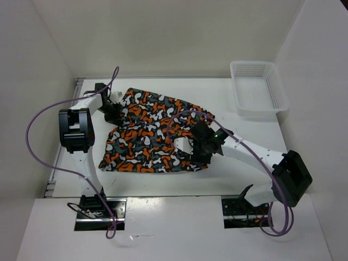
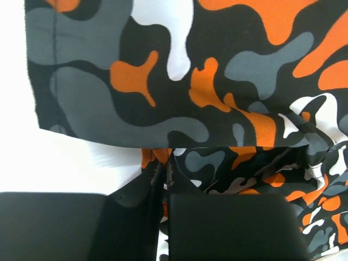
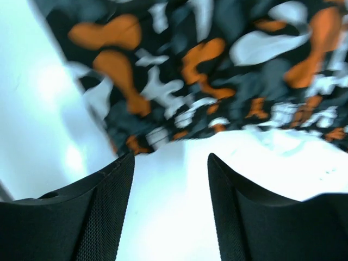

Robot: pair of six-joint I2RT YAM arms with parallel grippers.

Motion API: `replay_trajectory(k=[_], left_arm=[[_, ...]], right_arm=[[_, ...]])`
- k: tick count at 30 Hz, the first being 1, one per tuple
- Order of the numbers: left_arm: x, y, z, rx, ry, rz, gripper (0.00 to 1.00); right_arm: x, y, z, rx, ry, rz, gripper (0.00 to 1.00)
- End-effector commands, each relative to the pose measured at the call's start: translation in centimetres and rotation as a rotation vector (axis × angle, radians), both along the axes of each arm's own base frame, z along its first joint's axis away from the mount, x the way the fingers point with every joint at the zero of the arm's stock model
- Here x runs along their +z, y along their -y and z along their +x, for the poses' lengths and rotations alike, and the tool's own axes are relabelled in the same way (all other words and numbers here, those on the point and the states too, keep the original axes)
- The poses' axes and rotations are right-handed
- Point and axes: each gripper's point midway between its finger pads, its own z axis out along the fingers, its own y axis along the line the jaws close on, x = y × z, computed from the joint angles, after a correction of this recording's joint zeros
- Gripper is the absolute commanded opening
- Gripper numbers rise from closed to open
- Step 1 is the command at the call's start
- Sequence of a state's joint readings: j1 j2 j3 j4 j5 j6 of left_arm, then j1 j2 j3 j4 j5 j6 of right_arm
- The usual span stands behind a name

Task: Fold and stack the shorts
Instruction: Flatten the shorts out, then fold the shorts

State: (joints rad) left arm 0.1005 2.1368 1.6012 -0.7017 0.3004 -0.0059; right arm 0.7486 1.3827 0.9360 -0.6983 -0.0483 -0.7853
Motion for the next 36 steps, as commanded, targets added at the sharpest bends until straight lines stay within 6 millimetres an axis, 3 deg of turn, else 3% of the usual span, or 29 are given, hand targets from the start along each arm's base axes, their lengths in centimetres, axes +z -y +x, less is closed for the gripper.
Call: replay_trajectory(k=[1, 5, 9, 11, 14, 15, 18, 23, 27, 31, 36], left_arm=[[-0.6, 0.7, 0.2, -0.018, -0.01, -0.027, 0.07], [0.3, -1.4, 0.7, 0.022, 0.017, 0.021, 0.05], [2.0, -2.6, 1.0, 0.049, 0.057, 0.035, 0.05], [2.4, -2.7, 1.1, 0.05, 0.066, 0.036, 0.05], [2.8, -3.0, 1.4, 0.055, 0.084, 0.056, 0.02], [2.9, -3.8, 1.3, 0.072, 0.091, 0.073, 0.02], [2.7, -5.8, 1.4, 0.113, 0.092, 0.121, 0.01], [4.1, -10.2, 2.0, 0.205, 0.132, 0.18, 0.01], [4.7, -10.3, 2.5, 0.206, 0.15, 0.183, 0.01], [6.0, -10.8, 3.8, 0.213, 0.191, 0.198, 0.01], [5.9, -11.4, 4.6, 0.222, 0.196, 0.22, 0.01]], right_arm=[[-0.2, 0.5, -2.6, 0.131, -0.053, -0.039, 0.63], [-1.8, -0.7, -4.5, 0.216, -0.093, -0.058, 0.65], [-4.6, -1.3, -4.7, 0.212, -0.106, -0.069, 0.65], [-5.3, -1.7, -3.7, 0.191, -0.064, -0.065, 0.62], [-7.0, -1.1, -3.9, 0.174, -0.084, -0.1, 0.44], [-7.5, -0.8, -4.0, 0.175, -0.078, -0.125, 0.26], [-7.6, 0.2, -3.9, 0.191, -0.059, -0.165, 0.02], [-6.7, 2.1, -6.2, 0.221, -0.131, -0.199, 0.0], [-6.5, 2.7, -6.6, 0.221, -0.139, -0.207, 0.0], [-6.1, 1.9, -6.7, 0.23, -0.151, -0.178, 0.0], [-6.2, 1.9, -7.1, 0.236, -0.17, -0.172, 0.0]])
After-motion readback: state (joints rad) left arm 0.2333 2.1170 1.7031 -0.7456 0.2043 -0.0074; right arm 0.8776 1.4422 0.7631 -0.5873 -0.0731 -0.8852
